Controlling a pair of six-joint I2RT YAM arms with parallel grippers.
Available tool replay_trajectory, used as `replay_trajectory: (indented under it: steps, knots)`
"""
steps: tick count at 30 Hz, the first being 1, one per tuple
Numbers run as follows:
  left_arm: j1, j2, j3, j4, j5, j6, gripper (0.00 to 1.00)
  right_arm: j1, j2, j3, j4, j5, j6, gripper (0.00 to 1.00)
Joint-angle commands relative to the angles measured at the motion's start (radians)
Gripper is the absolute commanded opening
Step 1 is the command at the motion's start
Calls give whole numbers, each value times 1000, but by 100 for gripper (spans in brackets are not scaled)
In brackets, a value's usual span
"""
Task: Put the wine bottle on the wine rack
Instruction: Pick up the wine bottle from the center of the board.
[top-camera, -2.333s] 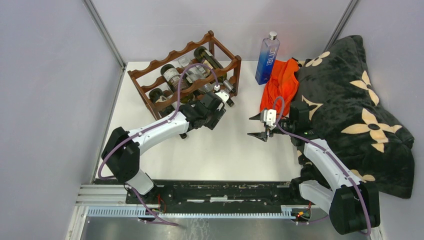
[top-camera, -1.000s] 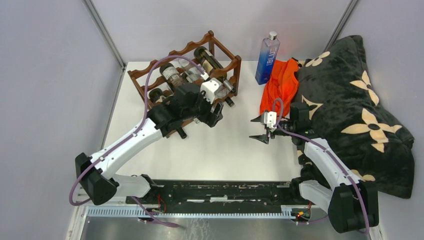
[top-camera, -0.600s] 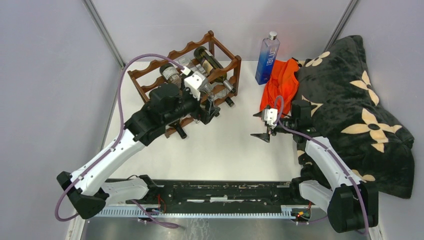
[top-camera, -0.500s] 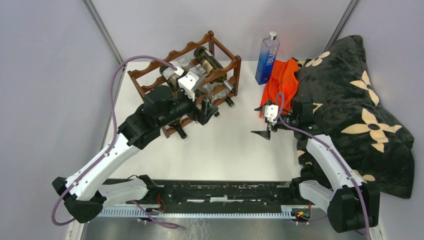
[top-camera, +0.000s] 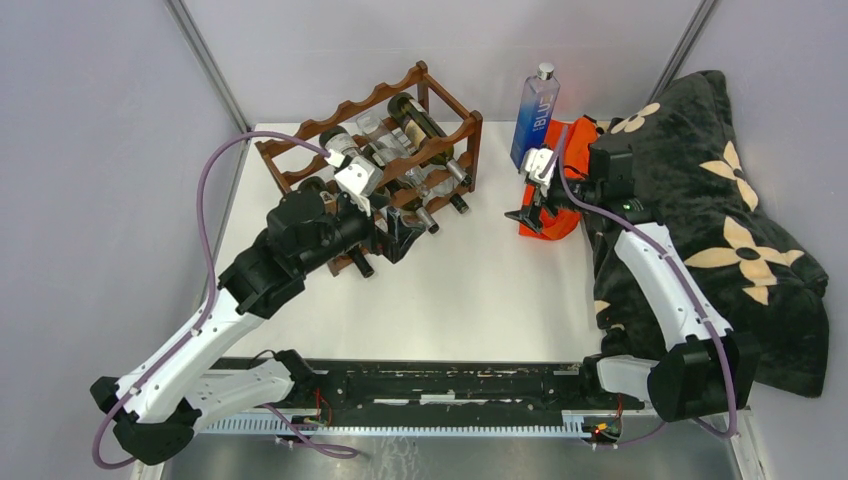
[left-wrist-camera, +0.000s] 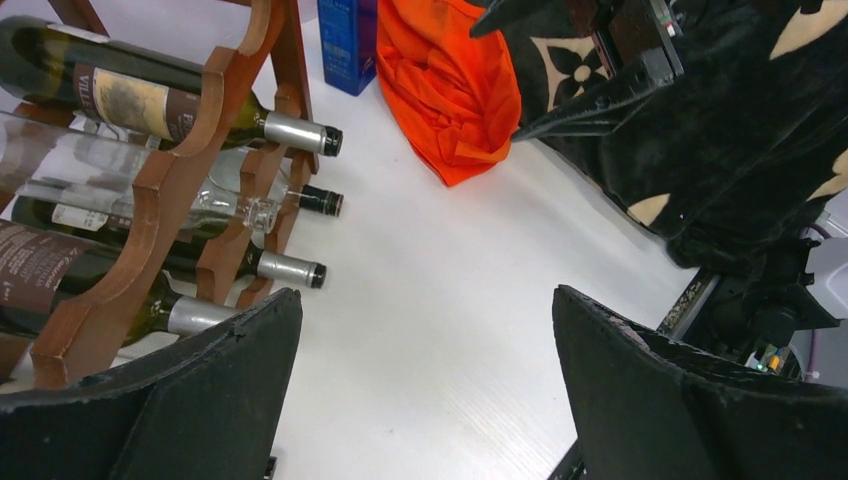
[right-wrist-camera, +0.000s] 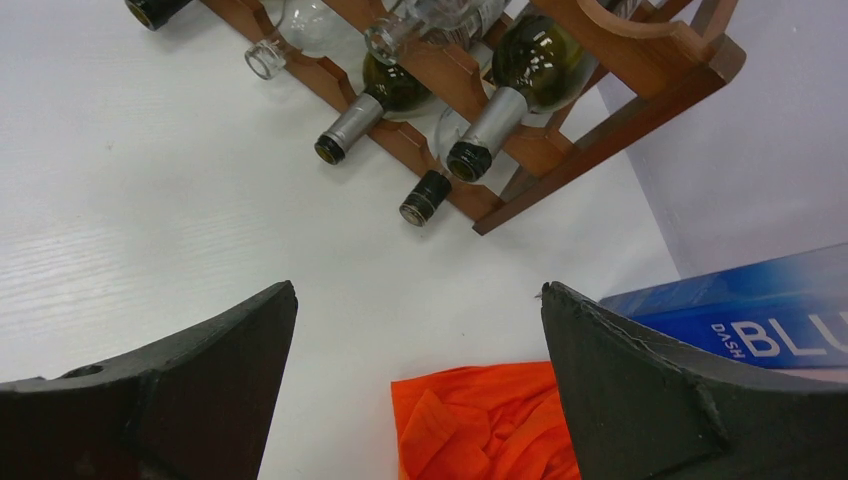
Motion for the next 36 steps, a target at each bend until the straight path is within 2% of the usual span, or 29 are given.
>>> replay_trajectory:
  steps: [1,8,14,21,36]
  knots:
    - [4,-29,-16,26,-13,-68,100,-4,11,54,21,77,50,98]
    - [4,-57,-38,31,-37,-84,100,-3,10,43,187,208,151,98]
    - [4,-21,-7,37,-42,-60,100,-3,82,126,185,210,179,98]
    - [4,8,2,40,-72,-45,100,-3,123,183,232,282,204,98]
    - [4,-17,-41,57,-116,-40,100,-4,216,204,389,474,364,98]
